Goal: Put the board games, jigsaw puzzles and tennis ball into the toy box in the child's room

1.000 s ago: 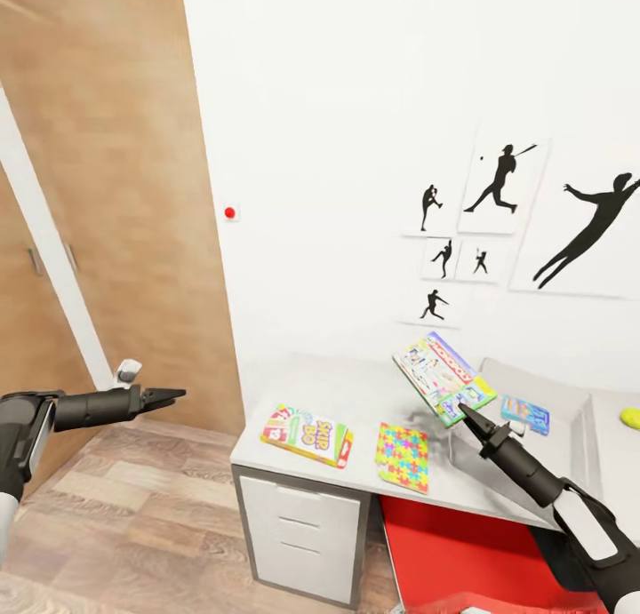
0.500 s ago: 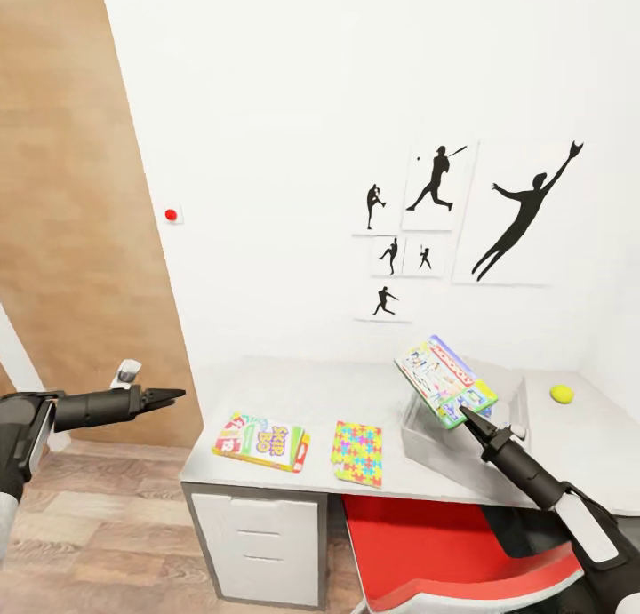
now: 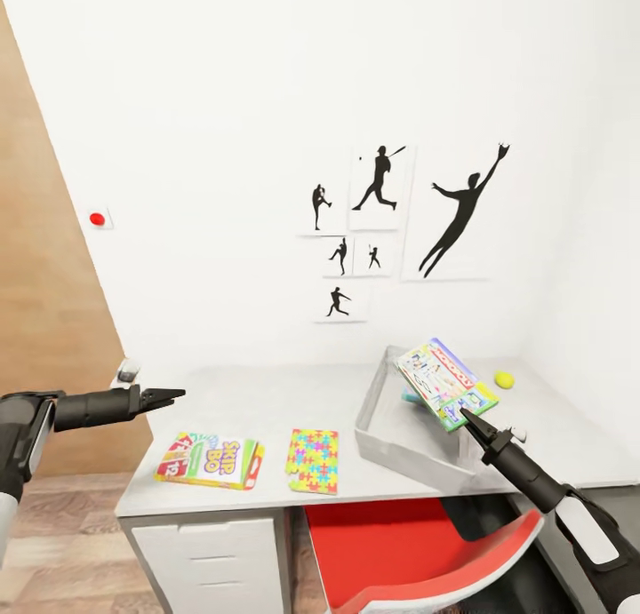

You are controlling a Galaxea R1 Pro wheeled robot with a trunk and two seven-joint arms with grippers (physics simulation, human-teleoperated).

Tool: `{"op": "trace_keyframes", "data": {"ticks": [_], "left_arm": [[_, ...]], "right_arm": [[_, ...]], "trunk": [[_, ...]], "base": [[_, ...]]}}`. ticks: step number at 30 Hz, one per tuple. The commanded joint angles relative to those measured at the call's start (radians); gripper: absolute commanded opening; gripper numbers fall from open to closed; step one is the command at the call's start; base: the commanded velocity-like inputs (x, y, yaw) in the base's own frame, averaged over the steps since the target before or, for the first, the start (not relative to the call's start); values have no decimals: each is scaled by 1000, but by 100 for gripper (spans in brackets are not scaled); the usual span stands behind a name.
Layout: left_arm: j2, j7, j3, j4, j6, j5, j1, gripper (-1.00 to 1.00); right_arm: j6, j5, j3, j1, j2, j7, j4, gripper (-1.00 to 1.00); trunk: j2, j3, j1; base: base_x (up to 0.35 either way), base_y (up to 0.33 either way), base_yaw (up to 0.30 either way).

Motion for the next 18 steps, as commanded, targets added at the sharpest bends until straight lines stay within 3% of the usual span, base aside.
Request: {"op": "trace_keyframes", "data": {"ticks": [1,13,18], "left_arm": [[0,-9,3,-1,10,-10,0,100],[2,-10,7,-1,12,-11,0,100],[3,-11,9,-1,12,-12,0,100]], "right_arm": [[9,-9,0,-1,0,1,1,-100],[9,-9,-1,-1,0,0,12,-100],[9,-9,-31,-1,1,1,23,-100]], "trunk": [[-1,-2,0],[-1,-10,0],[-1,-14,0]], "base": [[1,-1,-276],[0,0,-264],[0,0,-233]]}}
